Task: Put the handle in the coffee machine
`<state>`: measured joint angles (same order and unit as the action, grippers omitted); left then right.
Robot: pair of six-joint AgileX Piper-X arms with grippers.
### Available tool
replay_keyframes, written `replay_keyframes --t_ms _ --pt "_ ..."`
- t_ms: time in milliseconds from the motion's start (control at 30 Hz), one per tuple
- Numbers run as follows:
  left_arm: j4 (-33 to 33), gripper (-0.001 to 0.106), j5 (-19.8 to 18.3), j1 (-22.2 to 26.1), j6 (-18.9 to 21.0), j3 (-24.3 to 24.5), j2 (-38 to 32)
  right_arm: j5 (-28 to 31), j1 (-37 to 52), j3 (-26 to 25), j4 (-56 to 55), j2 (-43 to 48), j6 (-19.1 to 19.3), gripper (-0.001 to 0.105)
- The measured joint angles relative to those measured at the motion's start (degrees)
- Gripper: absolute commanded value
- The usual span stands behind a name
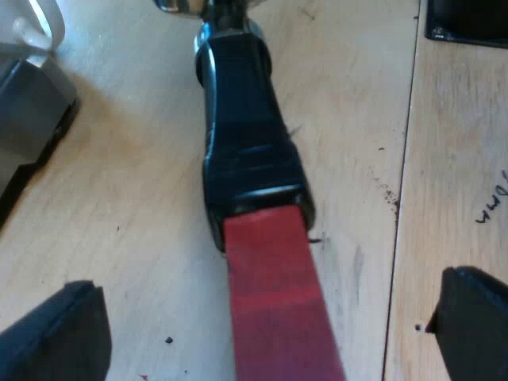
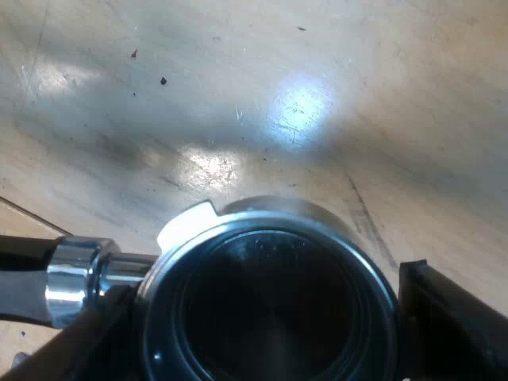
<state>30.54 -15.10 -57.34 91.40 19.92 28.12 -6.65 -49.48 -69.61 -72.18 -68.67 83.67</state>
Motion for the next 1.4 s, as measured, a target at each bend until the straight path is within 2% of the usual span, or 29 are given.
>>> replay_keyframes --t_ms 300,467,1033,1133,1267,1300,1400 --pt "-5.4 0.084 -1.1 0.0 0.0 0.0 10.6 -0.1 0.0 0.0 0.0 0.0 -0.1 0.000" --pt "-7.1 0.084 -1.1 0.0 0.0 0.3 11.2 -0.1 0.0 0.0 0.0 0.0 -0.1 0.000" --pt "-7.0 0.082 -1.1 0.0 0.0 1.8 11.2 -0.1 0.0 0.0 0.0 0.0 -0.1 0.000" --pt "-7.0 0.071 -1.1 0.0 0.0 1.8 11.2 -0.1 0.0 0.0 0.0 0.0 -0.1 0.000" --pt "-6.9 0.043 -1.1 0.0 0.0 1.8 11.2 -0.1 0.0 0.0 0.0 0.0 -0.1 0.000" --pt "-6.9 0.041 -1.1 0.0 0.0 1.8 11.2 -0.1 0.0 0.0 0.0 0.0 -0.1 0.000" --pt "-6.9 0.025 -1.1 0.0 0.0 1.8 11.2 -0.1 0.0 0.0 0.0 0.0 -0.2 0.000"
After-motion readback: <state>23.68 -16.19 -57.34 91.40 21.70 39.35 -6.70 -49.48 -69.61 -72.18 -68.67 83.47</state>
